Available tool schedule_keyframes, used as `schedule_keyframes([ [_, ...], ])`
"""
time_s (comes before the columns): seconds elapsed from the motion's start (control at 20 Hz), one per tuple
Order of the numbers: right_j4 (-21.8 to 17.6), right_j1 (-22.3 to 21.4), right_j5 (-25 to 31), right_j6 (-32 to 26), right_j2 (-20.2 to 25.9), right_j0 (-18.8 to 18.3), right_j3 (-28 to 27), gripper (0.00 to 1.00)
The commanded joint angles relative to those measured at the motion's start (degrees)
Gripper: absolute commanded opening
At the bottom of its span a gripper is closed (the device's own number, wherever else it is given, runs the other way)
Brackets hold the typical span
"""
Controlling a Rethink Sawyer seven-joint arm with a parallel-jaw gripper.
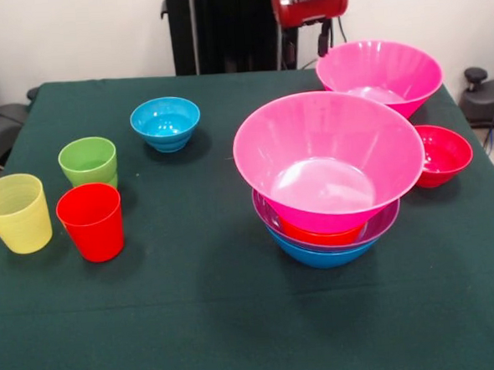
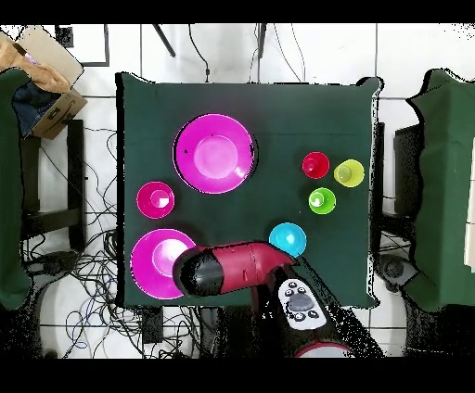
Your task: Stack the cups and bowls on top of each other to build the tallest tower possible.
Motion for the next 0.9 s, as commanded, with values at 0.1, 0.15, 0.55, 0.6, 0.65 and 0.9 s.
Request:
schedule_keyframes([
  [0.1,-3.0,1.9,-1.3,2.1,2.7,2.0,-4.6,1.0],
  [0.15,-3.2,2.0,-1.3,2.0,2.5,2.0,-4.8,1.0],
  [0.55,-4.9,4.8,-4.6,2.6,1.3,2.6,-6.3,1.0],
  [0.6,-5.1,5.2,-4.7,2.8,1.3,2.7,-6.6,1.0],
  [0.65,-5.2,5.5,-5.0,3.1,1.0,3.0,-6.8,1.0],
  [0.9,-6.7,7.5,-6.8,4.3,-0.7,4.2,-8.5,1.0],
])
